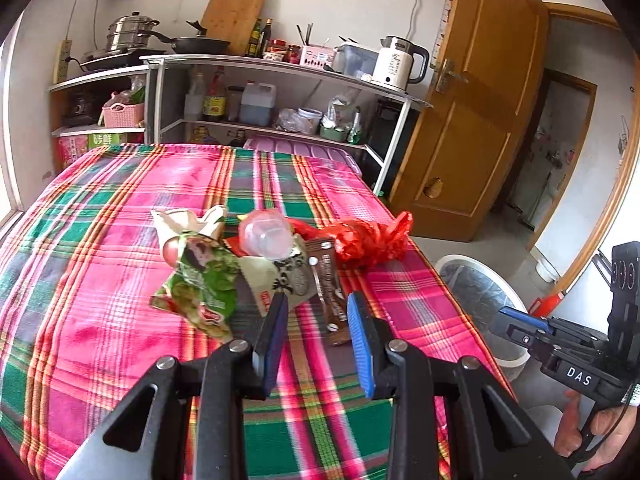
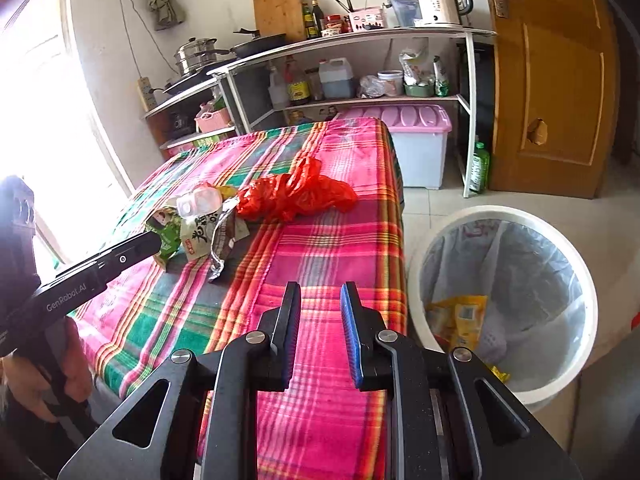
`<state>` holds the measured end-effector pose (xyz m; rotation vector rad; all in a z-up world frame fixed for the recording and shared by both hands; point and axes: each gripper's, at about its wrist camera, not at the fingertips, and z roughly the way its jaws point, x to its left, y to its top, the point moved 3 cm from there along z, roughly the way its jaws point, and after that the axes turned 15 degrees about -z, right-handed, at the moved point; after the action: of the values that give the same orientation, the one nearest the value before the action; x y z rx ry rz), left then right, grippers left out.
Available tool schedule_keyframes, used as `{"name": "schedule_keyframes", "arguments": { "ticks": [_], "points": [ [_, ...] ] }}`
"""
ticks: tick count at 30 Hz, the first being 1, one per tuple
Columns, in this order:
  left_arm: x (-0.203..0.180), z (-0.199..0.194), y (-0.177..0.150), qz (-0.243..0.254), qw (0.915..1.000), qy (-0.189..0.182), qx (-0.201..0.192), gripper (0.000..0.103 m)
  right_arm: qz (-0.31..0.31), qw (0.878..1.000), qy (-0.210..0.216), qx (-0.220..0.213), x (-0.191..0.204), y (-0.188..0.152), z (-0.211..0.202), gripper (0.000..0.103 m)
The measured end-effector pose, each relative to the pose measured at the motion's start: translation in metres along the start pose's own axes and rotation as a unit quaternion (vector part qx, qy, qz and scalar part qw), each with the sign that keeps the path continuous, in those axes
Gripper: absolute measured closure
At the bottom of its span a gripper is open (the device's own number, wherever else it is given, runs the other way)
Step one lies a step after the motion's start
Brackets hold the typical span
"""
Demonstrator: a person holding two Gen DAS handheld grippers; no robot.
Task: Collect trash
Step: 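Return both tools to the table toward the remaining wrappers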
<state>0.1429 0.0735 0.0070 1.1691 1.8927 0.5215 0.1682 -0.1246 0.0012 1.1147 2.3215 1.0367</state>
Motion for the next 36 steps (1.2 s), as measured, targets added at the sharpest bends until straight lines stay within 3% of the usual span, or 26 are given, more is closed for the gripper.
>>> {"name": "schedule_keyframes", "arguments": {
  "ticks": [4,13,22,24,25,26,36],
  "points": [
    [0.024,-0.002,0.009,-0.014,0.9994,0.025,-0.018,0.052,-0.015,1.0,0.015,0.004,0.016,0.009,0.013,0.082],
    [0.065,0.013,0.026,-0.028,0.9971,0.069,-0.015,0.051,-0.038,0.998,0.039,0.01,0.043,0.027,0.042,0.081],
    [0.079,0.042,0.028,-0.049,0.9959,0.066,0.037,0.051,-0.046,0.997,0.051,0.02,0.054,0.039,0.067,0.076],
    [0.081,0.046,0.027,-0.054,0.9954,0.063,0.049,0.054,-0.048,0.997,0.053,0.023,0.056,0.041,0.071,0.076],
    [0.082,0.047,0.026,-0.057,0.9951,0.061,0.053,0.065,-0.049,0.997,0.054,0.024,0.057,0.042,0.073,0.076],
    [0.083,0.047,0.025,-0.061,0.9948,0.057,0.057,0.067,-0.05,0.997,0.055,0.024,0.058,0.043,0.076,0.076],
    [0.084,0.033,0.024,-0.072,0.9959,0.036,0.04,0.076,-0.058,0.996,0.06,0.043,0.073,0.049,0.102,0.073]
  ]
}}
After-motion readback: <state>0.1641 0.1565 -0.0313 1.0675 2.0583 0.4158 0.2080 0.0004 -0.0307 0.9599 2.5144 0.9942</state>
